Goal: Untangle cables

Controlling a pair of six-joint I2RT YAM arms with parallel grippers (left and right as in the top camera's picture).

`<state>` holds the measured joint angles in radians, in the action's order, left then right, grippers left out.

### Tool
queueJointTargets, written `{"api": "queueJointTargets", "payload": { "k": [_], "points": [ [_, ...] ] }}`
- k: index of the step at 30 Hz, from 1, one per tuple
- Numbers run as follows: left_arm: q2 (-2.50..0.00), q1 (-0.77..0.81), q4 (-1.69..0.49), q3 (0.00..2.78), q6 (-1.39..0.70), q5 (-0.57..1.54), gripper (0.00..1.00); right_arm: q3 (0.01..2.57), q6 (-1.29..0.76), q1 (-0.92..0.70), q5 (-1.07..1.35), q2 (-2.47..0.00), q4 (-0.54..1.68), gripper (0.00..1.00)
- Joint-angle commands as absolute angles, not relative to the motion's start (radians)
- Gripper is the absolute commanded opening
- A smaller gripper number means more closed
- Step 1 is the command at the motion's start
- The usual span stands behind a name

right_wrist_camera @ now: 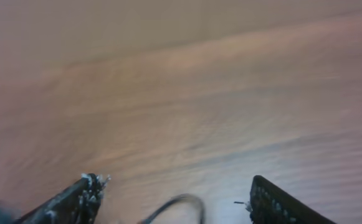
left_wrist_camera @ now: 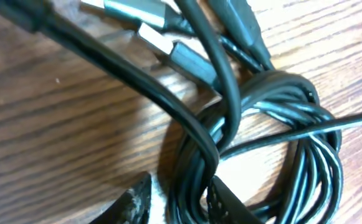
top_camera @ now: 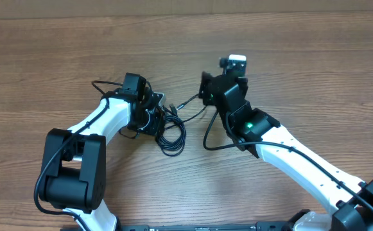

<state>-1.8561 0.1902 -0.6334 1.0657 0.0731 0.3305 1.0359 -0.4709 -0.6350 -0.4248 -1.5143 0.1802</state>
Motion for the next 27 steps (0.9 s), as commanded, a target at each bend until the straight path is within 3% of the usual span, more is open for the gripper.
{"api": "queueJointTargets", "payload": {
  "k": [1,3,7,15,24,27],
  "points": [
    [-1.897,0.184,-0.615,1.027,0.067,0.228,0.30,1.047,-0.509,-0.595,-0.196,-1.531,0.195,0.75],
    [-1.897,0.184,-0.612,1.027,0.067,0.228,0.25,1.047,-0.533,-0.561,-0.144,-1.549,0.205,0.77],
    [-1.897,0.184,-0.613,1.027,0.067,0.228,0.05,1.047,-0.611,-0.466,-0.014,-1.591,0.228,0.80],
    [-1.897,0.184,-0.611,1.027,0.067,0.228,0.04,1.047,-0.667,-0.307,0.408,-1.721,0.203,0.80],
    [-1.897,0.184,-0.601,1.027,0.072,0.228,0.04,1.047,-0.760,-0.308,0.485,-1.881,0.087,0.79],
    [-1.897,0.184,-0.601,1.027,0.072,0.228,0.04,1.047,-0.759,-0.308,0.485,-1.893,0.080,0.63]
  ]
}}
